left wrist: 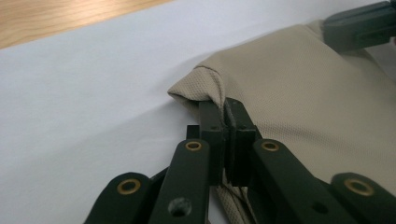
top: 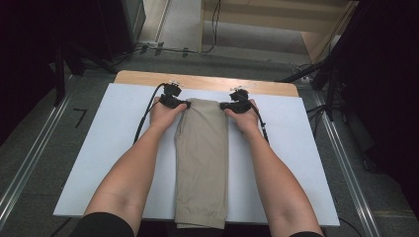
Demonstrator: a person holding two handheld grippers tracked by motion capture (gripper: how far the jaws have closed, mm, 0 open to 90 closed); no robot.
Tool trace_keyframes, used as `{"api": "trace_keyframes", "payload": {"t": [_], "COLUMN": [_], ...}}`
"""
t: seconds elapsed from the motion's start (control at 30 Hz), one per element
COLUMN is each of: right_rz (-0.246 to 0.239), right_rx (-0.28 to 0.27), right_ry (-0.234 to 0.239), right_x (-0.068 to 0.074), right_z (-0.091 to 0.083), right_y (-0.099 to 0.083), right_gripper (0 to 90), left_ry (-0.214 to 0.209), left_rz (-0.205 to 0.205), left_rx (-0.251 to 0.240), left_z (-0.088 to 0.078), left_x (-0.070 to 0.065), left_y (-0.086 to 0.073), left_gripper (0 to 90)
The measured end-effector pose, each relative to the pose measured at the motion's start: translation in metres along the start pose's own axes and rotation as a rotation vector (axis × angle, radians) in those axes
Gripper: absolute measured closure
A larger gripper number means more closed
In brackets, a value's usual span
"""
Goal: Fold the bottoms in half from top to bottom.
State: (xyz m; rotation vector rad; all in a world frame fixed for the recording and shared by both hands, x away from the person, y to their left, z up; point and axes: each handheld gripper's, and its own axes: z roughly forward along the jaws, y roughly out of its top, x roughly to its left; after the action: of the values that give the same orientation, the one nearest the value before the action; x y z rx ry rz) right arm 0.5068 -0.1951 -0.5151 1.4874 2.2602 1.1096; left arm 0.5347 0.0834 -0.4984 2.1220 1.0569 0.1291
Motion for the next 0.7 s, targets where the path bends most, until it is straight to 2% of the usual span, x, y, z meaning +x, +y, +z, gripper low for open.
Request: {"api": "trace_keyframes", "payload": {"t": [0.07,0.1,0.2,0.33,0.43,0.53,0.6,0.7], "right_rz": [-0.022,-0.027,-0.026,-0.034,-0.05,-0.088,-0.111,-0.141], "right_rx": [-0.008,-0.017,-0.049,-0.118,-0.178,-0.259,-0.307,-0.344], "right_ry": [-0.001,0.0,-0.005,-0.026,-0.036,-0.045,-0.047,-0.031], "right_x": [-0.002,-0.003,-0.006,-0.005,-0.004,0.0,0.004,0.012], "right_z": [-0.002,-0.004,-0.012,-0.03,-0.047,-0.069,-0.083,-0.1], "right_y": [0.002,0.005,0.018,0.048,0.069,0.089,0.094,0.092], "right_gripper": [86.3,86.4,86.7,86.6,86.6,86.6,86.6,86.6], "left_ry": [0.004,-0.011,-0.02,0.023,0.035,0.004,-0.02,-0.051], "left_rz": [0.016,0.003,-0.019,-0.003,0.052,0.1,0.126,0.161], "left_rx": [-0.003,-0.011,-0.067,-0.149,-0.21,-0.303,-0.339,-0.378], "left_z": [-0.002,-0.004,-0.014,-0.034,-0.054,-0.076,-0.088,-0.1], "left_x": [0.0,0.002,0.005,0.003,-0.001,-0.006,-0.009,-0.014], "left_y": [0.004,0.007,0.023,0.052,0.078,0.094,0.095,0.084], "left_gripper": [89.8,89.9,90.0,90.0,89.9,89.8,89.7,89.7]}}
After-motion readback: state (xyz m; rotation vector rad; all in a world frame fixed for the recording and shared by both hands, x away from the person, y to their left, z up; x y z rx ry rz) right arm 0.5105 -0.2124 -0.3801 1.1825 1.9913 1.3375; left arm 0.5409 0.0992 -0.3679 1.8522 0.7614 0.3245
